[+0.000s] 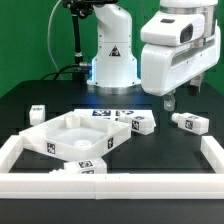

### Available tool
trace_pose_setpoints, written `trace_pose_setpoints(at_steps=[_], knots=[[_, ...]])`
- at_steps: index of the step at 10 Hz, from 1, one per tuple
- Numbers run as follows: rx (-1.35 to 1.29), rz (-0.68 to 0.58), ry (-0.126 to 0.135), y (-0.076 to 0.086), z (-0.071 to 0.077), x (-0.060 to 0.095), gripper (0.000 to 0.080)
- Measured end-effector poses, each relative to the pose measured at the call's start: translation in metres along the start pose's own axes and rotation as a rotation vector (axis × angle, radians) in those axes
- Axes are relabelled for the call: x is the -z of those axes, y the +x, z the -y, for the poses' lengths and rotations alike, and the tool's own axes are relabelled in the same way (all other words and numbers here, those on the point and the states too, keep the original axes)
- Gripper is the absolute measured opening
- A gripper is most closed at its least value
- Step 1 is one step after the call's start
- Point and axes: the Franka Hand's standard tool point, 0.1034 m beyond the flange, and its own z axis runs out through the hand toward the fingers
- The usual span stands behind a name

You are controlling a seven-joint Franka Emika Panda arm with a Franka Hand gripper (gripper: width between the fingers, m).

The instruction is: Assemble one leg

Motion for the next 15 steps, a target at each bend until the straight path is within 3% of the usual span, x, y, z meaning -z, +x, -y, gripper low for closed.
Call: trace_pose_setpoints(at_steps=[6, 7, 10, 11, 12, 15], knots=[[0.001, 0.000, -0.001, -0.001, -0.001, 0.000, 0.0650], [0.040, 0.015, 0.009, -0.010, -0.008, 0.006, 0.0650], [0.143, 0.023, 0.039, -0.080, -0.037, -0.002, 0.0650], [0.139, 0.008, 0.019, -0.099, -0.056, 0.010, 0.0650], [0.125, -0.005, 0.001, -0.104, -0.062, 0.015, 0.0650], [0.128, -0.001, 0.007, -0.103, -0.060, 0.011, 0.0650]])
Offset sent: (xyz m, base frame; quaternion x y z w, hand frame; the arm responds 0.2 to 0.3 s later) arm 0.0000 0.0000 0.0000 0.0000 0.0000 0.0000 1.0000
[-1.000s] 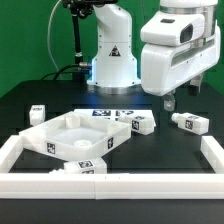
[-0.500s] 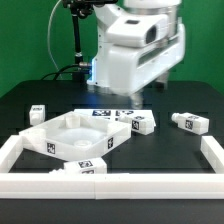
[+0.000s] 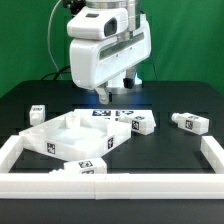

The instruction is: Assemble one leg

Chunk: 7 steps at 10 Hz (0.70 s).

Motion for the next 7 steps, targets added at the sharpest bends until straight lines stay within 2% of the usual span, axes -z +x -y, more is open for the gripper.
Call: trace_pose_setpoints(at_steps=[1, 2, 5, 6, 7], knots=[[-0.007, 0.000, 0.000, -0.001, 0.001, -0.002, 0.0650], [-0.041, -0.005, -0.013, -0.011, 0.007, -0.012, 0.0650], [-0.046, -0.022, -0.052, -0.055, 0.017, -0.048, 0.0650], [-0.039, -0.030, -0.058, -0.070, 0.022, -0.063, 0.0650], [-0.043, -0.030, -0.051, -0.078, 0.023, -0.073, 0.0650]])
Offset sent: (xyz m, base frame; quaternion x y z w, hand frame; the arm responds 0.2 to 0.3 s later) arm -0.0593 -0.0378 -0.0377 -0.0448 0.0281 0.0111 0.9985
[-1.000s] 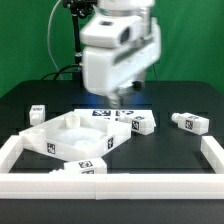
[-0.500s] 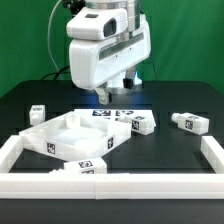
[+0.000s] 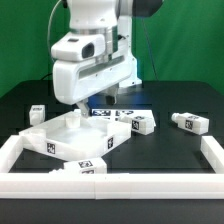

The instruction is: Assemble one leg

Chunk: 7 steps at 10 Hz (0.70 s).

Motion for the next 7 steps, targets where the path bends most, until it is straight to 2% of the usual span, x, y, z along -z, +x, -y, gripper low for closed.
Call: trace_pose_setpoints(at_steps=[3, 5, 6, 7], knots=[[-0.009, 0.006, 0.021, -0.007, 0.003, -0.023, 0.0650], [-0.006, 0.004, 0.018, -0.006, 0.005, -0.028, 0.0650], [-0.006, 0.004, 0.019, -0.006, 0.005, -0.028, 0.0521], [-0.006, 0.004, 0.019, -0.006, 0.005, -0.028, 0.0521]])
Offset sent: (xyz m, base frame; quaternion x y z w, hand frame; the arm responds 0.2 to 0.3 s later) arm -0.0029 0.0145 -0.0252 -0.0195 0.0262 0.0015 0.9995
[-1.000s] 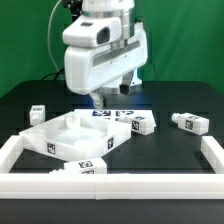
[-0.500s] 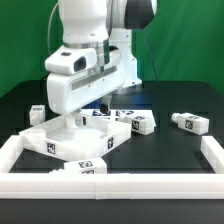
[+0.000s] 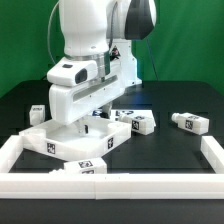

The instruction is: Assemble one leg

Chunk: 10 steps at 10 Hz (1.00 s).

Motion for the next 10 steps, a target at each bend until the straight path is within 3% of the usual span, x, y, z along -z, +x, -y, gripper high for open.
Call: trace_pose_setpoints(at_steps=[1, 2, 3, 8, 10], knots=[[0.000, 0.000, 0.000, 0.000, 0.000, 0.000, 0.0386], [0.001, 0.000, 0.001, 0.000, 0.000, 0.000, 0.0203], [0.002, 0.001, 0.003, 0.001, 0.001, -0.001, 0.0083], [-0.008, 0.007, 0.013, 0.004, 0.009, 0.005, 0.0070], [0.031, -0.005, -0.033, 0.017, 0.021, 0.044, 0.0056]])
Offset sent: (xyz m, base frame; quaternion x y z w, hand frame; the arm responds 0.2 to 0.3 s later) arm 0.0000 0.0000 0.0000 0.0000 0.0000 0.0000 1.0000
